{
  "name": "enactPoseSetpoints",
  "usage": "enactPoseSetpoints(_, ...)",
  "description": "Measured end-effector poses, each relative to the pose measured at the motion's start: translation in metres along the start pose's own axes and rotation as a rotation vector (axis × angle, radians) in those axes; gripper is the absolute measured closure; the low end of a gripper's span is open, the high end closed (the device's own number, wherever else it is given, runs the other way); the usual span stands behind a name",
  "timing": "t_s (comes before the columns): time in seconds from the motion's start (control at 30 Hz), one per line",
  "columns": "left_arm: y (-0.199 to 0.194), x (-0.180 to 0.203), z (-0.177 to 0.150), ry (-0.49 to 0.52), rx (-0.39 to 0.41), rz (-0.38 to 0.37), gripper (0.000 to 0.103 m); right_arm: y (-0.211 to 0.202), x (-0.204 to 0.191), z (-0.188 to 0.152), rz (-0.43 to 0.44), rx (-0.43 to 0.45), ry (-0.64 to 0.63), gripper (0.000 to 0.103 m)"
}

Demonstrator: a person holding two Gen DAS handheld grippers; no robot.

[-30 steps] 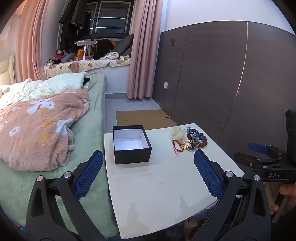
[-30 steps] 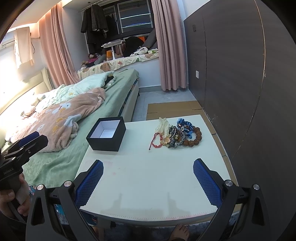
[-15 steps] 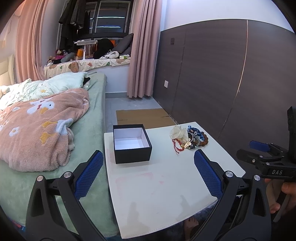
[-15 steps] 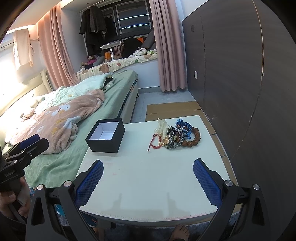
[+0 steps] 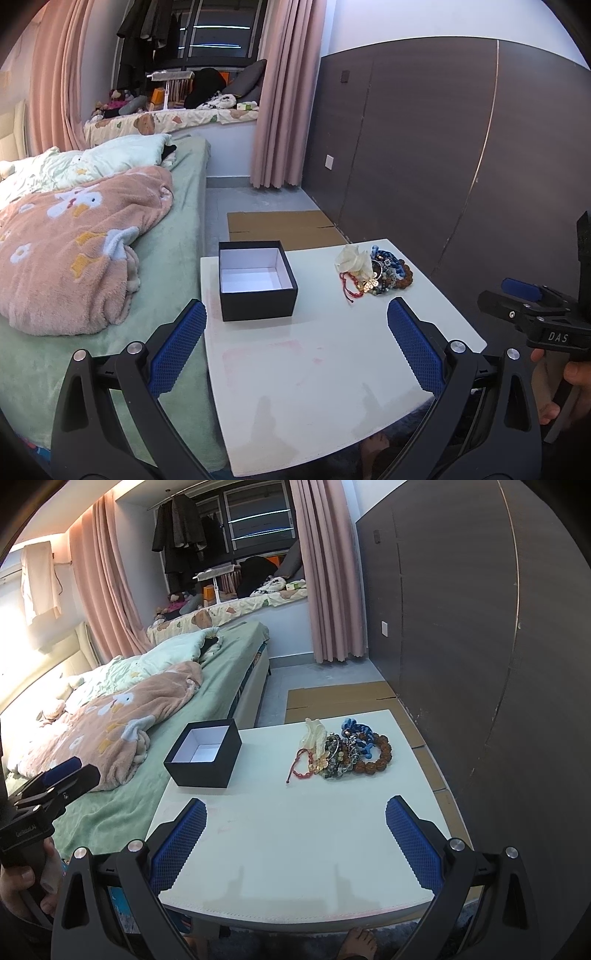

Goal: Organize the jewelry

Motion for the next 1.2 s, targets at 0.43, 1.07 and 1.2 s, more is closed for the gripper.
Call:
enactPoseSetpoints(0.43,0.031,0.011,0.012,-0.012,-0.010,-0.021,0.005,0.013,0.027,0.014,-0.027,0.011,0.046,0.008)
enactPoseSetpoints(1.07,0.124,0.062,0.056,0.042,-0.072,-0.131,0.009,0.078,0.121,0.025,-0.038,-0.029,0.455,0.033)
enactPoseSetpoints(1.2,0.149,0.070,0.061,0.036,-0.107,-0.164,0.011,0.107,0.129,0.026,-0.041,-0.066,0.499,0.041)
Point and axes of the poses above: each gripper's, at about its wrist camera, not at the fingertips, and y roughly the way its jaws point, x to its right, z to its top, the point moved 6 cm from there along y, roughly the way its jaws point, and after that the axes turned 13 degrees about x, right-handed, at the moved point
